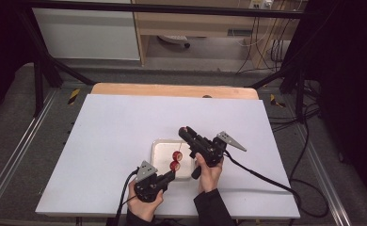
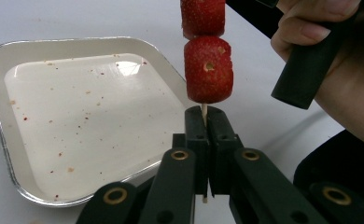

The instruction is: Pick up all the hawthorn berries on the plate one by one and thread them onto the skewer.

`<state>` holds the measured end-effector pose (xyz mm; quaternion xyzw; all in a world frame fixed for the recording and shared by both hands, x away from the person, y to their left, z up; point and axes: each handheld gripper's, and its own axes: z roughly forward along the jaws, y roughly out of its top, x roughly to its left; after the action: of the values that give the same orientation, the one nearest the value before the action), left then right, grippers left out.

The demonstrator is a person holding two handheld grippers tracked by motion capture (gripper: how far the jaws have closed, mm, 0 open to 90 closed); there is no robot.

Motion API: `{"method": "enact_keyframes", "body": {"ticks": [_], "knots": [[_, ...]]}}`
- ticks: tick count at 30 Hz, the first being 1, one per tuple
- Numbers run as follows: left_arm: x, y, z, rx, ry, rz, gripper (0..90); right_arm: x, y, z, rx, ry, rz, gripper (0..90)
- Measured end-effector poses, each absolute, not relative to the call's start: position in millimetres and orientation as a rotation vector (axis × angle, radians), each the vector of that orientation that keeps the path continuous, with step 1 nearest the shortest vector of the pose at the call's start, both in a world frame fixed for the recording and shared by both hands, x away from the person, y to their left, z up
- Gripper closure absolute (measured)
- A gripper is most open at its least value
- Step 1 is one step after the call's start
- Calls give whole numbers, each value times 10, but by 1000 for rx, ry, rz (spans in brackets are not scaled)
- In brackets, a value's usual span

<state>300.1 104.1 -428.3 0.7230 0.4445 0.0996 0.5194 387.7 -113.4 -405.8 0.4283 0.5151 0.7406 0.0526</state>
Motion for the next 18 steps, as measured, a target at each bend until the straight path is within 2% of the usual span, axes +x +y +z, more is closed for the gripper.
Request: {"method": "enact_keyframes", "body": {"ticks": [18], "knots": [[3014,1058,-4279,1714,1078,232,883,3863,-1104,-4098,1300,1554,2272,618]]}}
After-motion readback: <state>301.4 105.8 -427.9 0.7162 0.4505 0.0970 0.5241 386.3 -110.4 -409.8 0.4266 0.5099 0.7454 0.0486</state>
